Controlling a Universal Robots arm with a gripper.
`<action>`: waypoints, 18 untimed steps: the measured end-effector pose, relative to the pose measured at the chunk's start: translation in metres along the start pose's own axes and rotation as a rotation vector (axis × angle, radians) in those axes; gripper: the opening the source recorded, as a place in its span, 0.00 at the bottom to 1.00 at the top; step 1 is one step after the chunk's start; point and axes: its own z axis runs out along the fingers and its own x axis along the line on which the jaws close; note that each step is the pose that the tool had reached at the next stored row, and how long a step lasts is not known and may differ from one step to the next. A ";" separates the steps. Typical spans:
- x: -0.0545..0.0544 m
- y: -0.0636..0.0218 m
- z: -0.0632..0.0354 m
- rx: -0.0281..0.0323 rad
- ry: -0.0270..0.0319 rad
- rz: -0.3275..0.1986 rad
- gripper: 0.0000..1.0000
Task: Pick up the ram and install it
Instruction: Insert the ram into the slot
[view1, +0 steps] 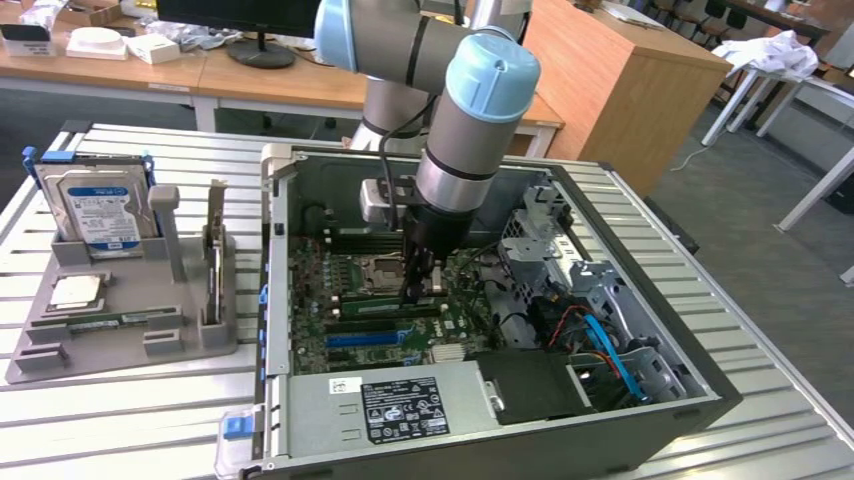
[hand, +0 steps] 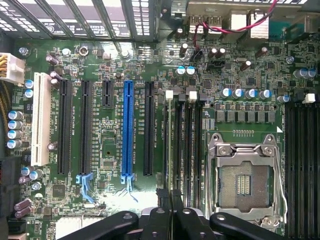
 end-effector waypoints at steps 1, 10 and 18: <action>0.000 0.0003 0.0000 0.0000 0.0000 0.000 0.12; 0.000 0.0005 0.0000 0.0000 0.0001 0.000 0.12; 0.000 0.0005 0.0000 0.0000 0.0000 0.000 0.19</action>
